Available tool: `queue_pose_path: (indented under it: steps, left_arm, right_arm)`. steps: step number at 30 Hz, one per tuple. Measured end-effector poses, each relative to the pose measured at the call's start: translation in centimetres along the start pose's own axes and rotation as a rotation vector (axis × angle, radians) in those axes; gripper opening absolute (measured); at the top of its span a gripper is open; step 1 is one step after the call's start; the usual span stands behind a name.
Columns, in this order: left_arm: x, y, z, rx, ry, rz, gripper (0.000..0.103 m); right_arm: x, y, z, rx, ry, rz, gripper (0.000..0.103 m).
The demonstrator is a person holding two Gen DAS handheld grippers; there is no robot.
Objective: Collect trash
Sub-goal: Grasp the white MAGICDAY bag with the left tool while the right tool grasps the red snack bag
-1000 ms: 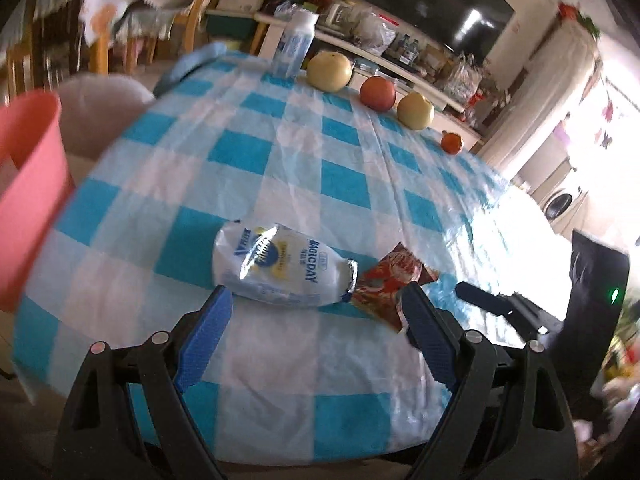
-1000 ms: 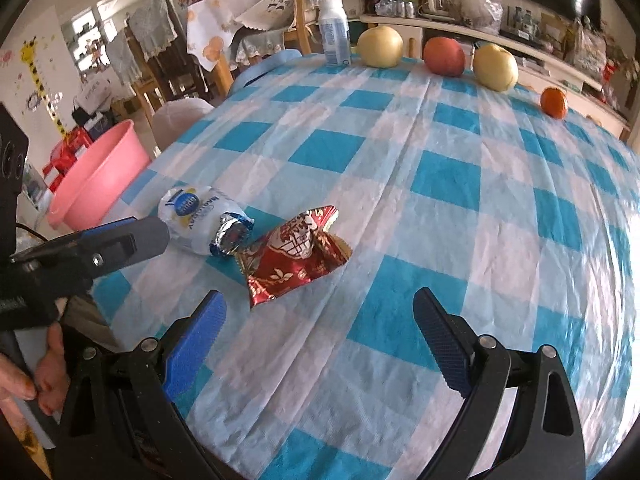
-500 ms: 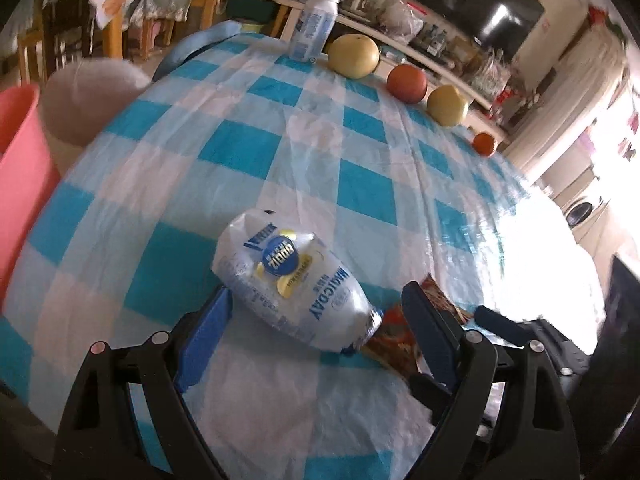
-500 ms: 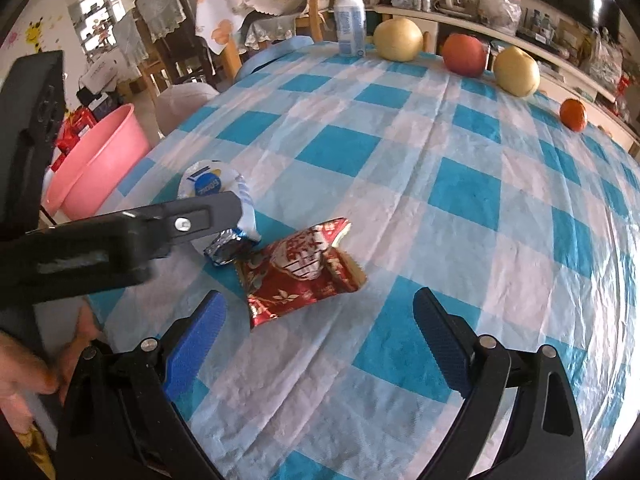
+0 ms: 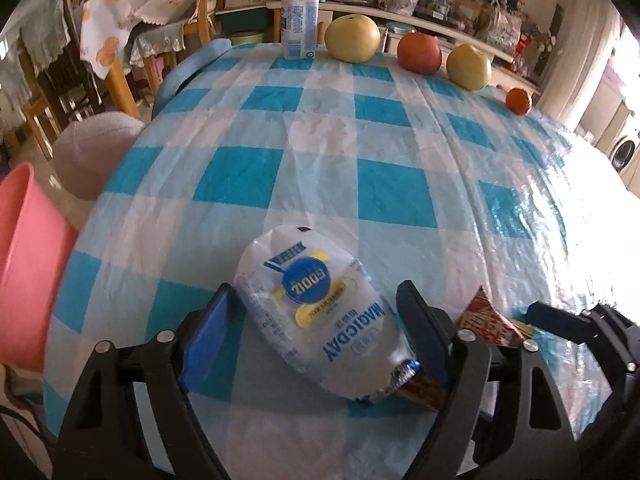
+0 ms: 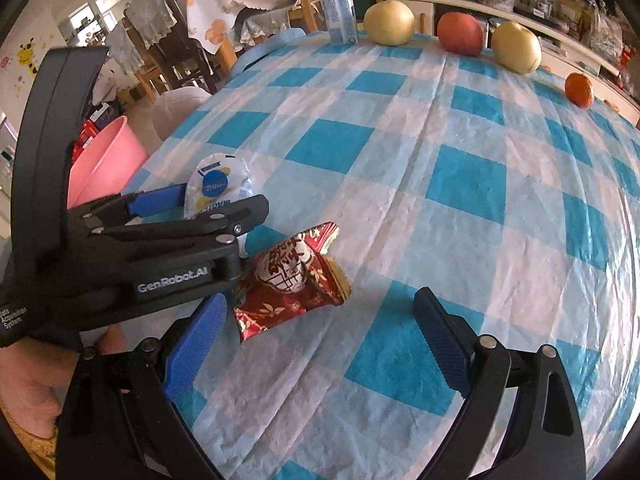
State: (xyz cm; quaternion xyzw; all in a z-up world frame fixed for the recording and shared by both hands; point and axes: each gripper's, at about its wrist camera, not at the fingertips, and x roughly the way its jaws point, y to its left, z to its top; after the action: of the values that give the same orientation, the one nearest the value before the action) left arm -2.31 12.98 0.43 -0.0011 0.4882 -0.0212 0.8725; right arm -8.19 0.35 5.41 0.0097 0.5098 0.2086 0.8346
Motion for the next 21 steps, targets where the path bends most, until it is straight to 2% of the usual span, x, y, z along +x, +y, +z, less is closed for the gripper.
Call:
queue_pose_path:
  steps: [2,10,21]
  left_arm:
    - [0.0,0.0,0.0,0.011,-0.001,0.007,0.078]
    - [-0.3,0.7,0.1,0.025,-0.017,0.001,0.056]
    - [-0.5,1.7,0.3,0.002,-0.019,-0.077,0.055]
  right_arm:
    - [0.1,0.0,0.1,0.0,-0.003,-0.001,0.094]
    - [0.5,-0.3,0.8,0.008,-0.016,-0.01,0.094]
    - [1.3,1.5,0.8,-0.102,-0.017,-0.062,0.094]
